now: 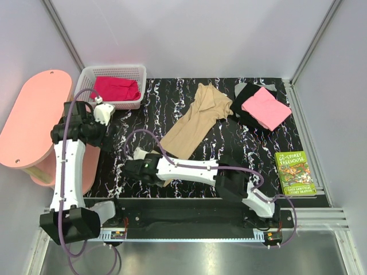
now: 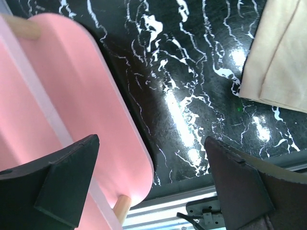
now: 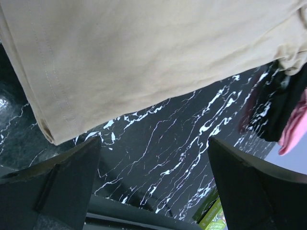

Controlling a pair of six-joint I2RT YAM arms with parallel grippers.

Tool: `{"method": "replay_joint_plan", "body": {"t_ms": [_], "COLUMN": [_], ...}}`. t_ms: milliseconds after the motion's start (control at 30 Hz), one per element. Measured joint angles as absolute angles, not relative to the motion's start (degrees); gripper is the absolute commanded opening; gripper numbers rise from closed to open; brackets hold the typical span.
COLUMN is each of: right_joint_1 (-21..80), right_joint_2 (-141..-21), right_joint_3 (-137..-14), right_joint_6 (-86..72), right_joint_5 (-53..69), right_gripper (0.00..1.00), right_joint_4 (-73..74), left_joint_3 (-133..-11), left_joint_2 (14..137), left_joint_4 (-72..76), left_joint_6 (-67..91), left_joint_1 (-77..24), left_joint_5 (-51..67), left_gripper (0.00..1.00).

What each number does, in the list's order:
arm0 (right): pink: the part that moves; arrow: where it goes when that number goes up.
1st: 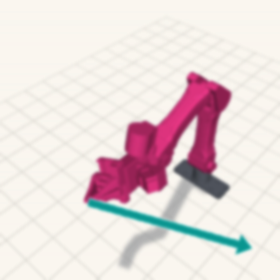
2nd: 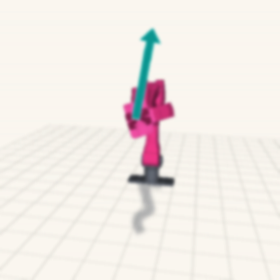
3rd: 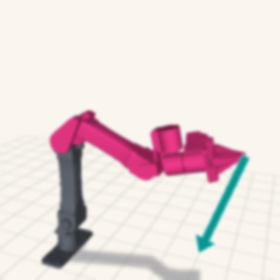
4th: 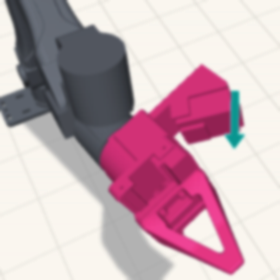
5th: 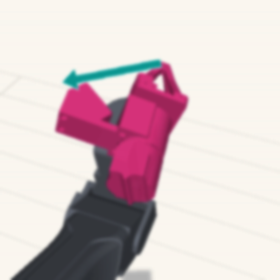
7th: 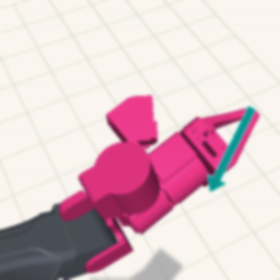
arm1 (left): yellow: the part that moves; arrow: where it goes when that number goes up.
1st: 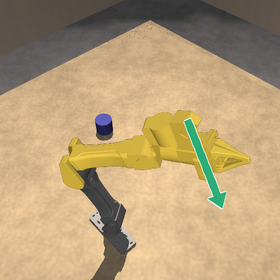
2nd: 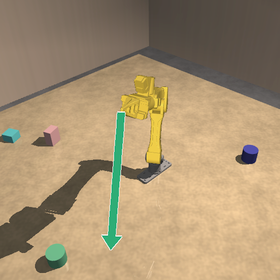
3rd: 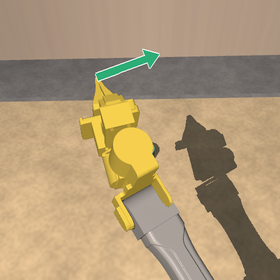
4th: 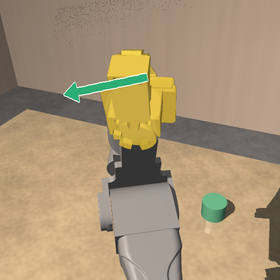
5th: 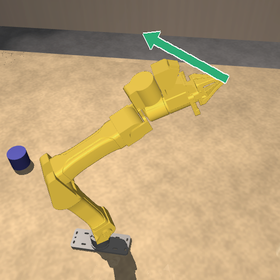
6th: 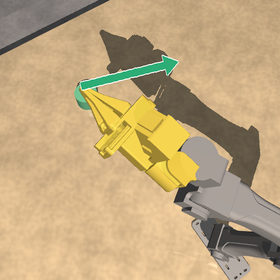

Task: Fold and stack the t-shirts
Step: Grab the bottom of the folded rectangular tshirt with right arm

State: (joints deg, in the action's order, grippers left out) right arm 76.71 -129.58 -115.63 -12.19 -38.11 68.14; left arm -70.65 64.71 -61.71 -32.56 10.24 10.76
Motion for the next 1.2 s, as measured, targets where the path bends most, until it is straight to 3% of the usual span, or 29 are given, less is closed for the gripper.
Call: {"method": "replay_joint_plan", "body": {"t_ms": [433, 933, 1200], "right_joint_1": [82.74, 83.20, 82.19], "right_joint_2": [-136.75, -145.80, -142.96], "right_joint_3": [-119.59, -132.05, -125.01], "right_joint_6": [-12.45, -12.45, -14.31], "right_joint_5": [-44.84, -42.41, -42.65], "right_gripper": [1.00, 0.99, 0.88], "right_joint_4": [62.74, 61.12, 57.87], "left_joint_3": [-70.89, -71.53, -71.53], "left_joint_2": [68.66, 71.16, 70.89], "left_joint_4": [-63.20, -63.46, -63.53], "left_joint_6": [-34.04, -35.42, -36.01], "left_joint_1": [23.27, 24.05, 24.05], "left_joint_5": [20.14, 22.98, 24.40], "left_gripper": [0.99, 0.99, 0.99]}}
